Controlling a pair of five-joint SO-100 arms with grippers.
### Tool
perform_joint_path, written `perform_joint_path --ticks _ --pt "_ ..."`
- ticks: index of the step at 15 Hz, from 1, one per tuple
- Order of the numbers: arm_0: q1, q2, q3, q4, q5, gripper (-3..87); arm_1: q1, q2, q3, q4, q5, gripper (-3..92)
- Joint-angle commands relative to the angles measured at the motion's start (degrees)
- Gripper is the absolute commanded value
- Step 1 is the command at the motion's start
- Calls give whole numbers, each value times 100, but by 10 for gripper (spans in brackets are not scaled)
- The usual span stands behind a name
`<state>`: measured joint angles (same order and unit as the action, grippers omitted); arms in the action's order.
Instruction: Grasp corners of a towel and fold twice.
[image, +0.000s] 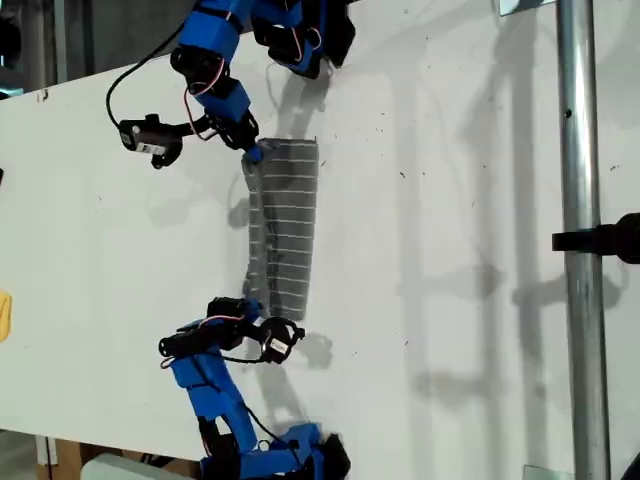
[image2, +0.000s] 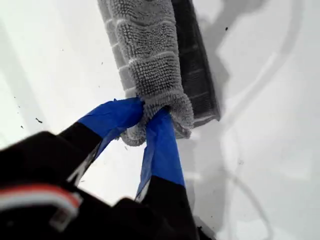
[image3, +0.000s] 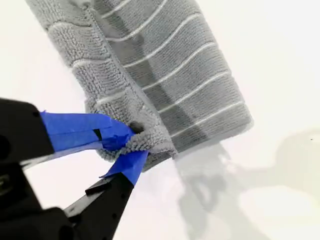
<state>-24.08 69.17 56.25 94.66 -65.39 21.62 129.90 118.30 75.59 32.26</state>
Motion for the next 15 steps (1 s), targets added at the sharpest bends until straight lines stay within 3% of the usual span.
perform_joint_path --ticks 1,5,11,12,14,15 --pt "-9 439 -158 70 -88 -29 -220 264 299 -53 62 -3" --pt "606 -246 -79 -79 -563 -27 -835 536 1775 -879 817 -3" --pt "545 -870 141 -264 -1002 47 -729 158 2795 -2188 1134 -3" --pt "422 -949 185 -237 -1020 79 -571 -26 2751 -2276 1134 32" --pt "352 -870 141 -26 -1020 153 -352 -193 2540 -2083 1116 281" --pt "510 -527 132 62 -1011 178 -343 70 2505 -1811 1257 319"
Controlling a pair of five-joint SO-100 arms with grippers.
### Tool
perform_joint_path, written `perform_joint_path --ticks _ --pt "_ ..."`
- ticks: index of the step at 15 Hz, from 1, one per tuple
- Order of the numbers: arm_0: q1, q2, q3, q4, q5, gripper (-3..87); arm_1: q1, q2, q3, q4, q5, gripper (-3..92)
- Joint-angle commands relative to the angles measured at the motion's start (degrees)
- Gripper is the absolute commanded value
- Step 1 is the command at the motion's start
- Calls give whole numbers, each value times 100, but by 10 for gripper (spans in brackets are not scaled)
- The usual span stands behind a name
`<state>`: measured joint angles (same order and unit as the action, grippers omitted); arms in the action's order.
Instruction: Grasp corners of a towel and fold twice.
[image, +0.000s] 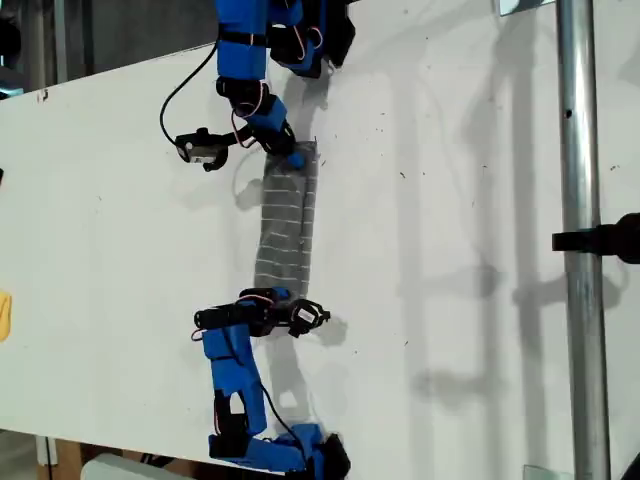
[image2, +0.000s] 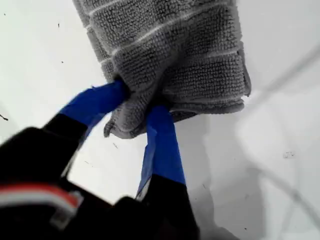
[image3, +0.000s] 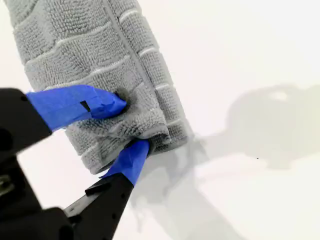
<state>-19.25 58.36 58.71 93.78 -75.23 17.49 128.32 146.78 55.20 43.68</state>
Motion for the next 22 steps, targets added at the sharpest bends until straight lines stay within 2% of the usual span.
perform_joint_path --ticks 1,3,5,7,10,11,13,14,15,17,19,21,22 --pt "299 1081 -132 202 0 206 123 712 -325 606 369 323" --pt "747 2338 290 255 35 231 158 1854 -211 1274 905 343" --pt "1063 3437 1125 264 9 242 193 2127 -308 2013 1775 373" --pt "1450 4720 2575 167 -721 239 -299 2549 -343 2830 3067 383" --pt "2461 6021 4834 -562 -2118 189 -1239 2452 -343 3155 4403 388" --pt "2865 6073 5370 -782 -2610 186 -1301 2048 -413 3173 4447 415" --pt "3639 5933 5941 -1846 -2417 167 -1195 1081 -659 3146 4808 451" --pt "3850 5739 6012 -1995 -2540 164 -879 835 -721 3111 4808 450" --pt "3955 5669 6091 -1811 -3006 170 -571 765 -721 3050 4711 451" --pt "3929 6108 6451 -1784 -3287 180 97 642 -334 2452 4271 462" --pt "3762 7040 6979 -1749 -3331 180 536 114 123 1608 3999 465" --pt "3472 8631 8007 -1942 -3287 170 571 -492 -149 1310 3876 469" --pt "3252 9747 8648 -2153 -2988 137 598 -624 -211 1204 3832 469"
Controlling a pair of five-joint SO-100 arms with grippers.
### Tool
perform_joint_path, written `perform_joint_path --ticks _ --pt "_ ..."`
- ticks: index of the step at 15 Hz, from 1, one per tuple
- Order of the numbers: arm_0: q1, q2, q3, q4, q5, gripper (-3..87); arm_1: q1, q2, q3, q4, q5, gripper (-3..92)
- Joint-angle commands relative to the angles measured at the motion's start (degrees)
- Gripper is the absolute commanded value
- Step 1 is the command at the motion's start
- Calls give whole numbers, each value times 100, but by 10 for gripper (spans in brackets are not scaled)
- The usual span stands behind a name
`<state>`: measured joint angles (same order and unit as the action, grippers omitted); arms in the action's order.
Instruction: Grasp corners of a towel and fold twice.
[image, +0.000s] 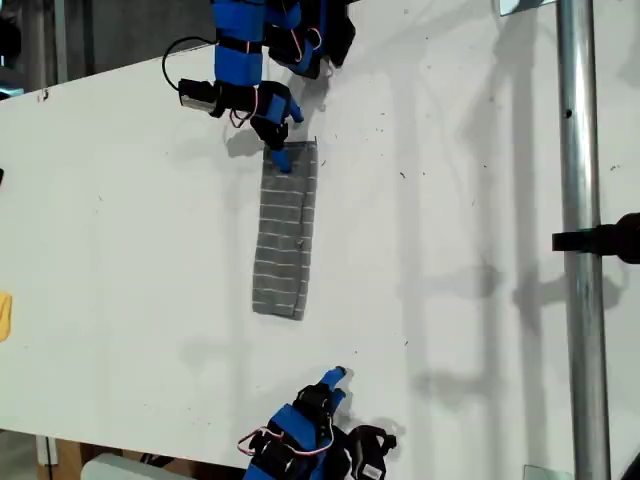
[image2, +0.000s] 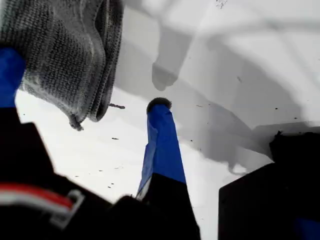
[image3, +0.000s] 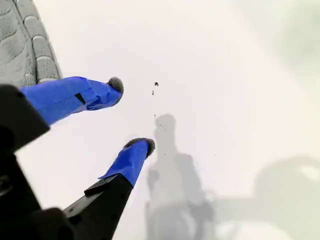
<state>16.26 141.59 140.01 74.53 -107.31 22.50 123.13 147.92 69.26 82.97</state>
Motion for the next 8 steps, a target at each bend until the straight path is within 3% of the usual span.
perform_joint_path --ticks 1,4,8 --pt "-536 2399 1046 -202 264 112 88 -123 -334 -308 -97 469" --pt "-1143 4131 2127 -290 519 89 -18 -431 -439 -853 -97 458" --pt "-1230 5687 2927 123 545 81 -211 -1591 -1090 -2479 -396 337"
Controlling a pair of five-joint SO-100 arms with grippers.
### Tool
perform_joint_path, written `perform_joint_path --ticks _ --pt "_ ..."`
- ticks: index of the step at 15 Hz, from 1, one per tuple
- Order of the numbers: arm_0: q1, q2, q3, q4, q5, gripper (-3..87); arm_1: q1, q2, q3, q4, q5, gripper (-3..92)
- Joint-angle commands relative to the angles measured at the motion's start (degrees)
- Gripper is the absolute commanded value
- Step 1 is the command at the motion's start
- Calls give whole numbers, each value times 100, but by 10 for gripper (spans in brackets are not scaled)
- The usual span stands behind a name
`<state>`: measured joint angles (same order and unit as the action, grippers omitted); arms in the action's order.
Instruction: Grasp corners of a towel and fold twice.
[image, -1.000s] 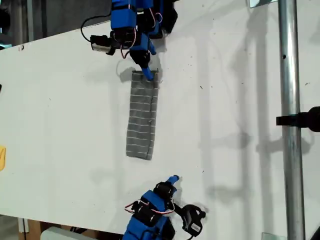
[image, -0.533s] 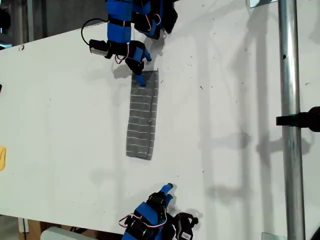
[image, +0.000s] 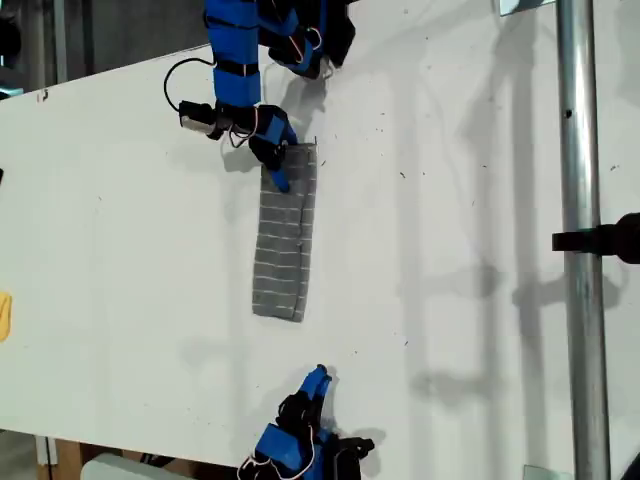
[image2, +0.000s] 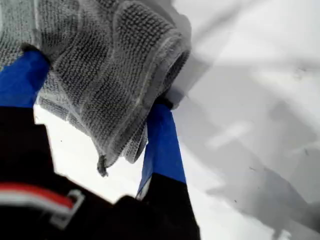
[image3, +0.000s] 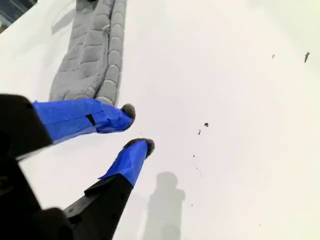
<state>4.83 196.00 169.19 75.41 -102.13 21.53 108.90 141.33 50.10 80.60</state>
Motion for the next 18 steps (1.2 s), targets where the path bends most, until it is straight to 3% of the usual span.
perform_joint_path --ticks 1,2,3,5,8,9,10,13,15,16,17,18 --pt "-53 272 62 26 44 82 -123 -246 -448 -1037 -316 260" --pt "-44 290 97 18 62 81 -97 -290 -492 -1230 -352 39" --pt "-53 290 114 18 97 81 -44 -325 -589 -1134 -439 -2" --pt "-62 290 185 9 158 83 -62 325 -773 237 -659 -2" --pt "-44 290 360 -141 193 84 -492 3384 -914 3560 -299 -2" --pt "-44 290 378 -176 229 85 -360 3937 -1415 4324 -343 -2" --pt "-53 290 378 -202 264 85 -387 3911 -1635 4201 -387 -2" --pt "-70 290 413 -334 439 79 -589 1151 -2048 1336 -694 -2" --pt "-70 290 492 -352 457 79 -650 -976 -3568 176 -1160 -3" --pt "-79 290 563 -360 448 79 -782 -1424 -4315 -114 -1371 123" --pt "-62 290 615 -360 413 81 -879 -1266 -4544 -483 -1556 330" --pt "-44 290 650 -360 387 83 -800 -1002 -4456 -562 -1564 289"
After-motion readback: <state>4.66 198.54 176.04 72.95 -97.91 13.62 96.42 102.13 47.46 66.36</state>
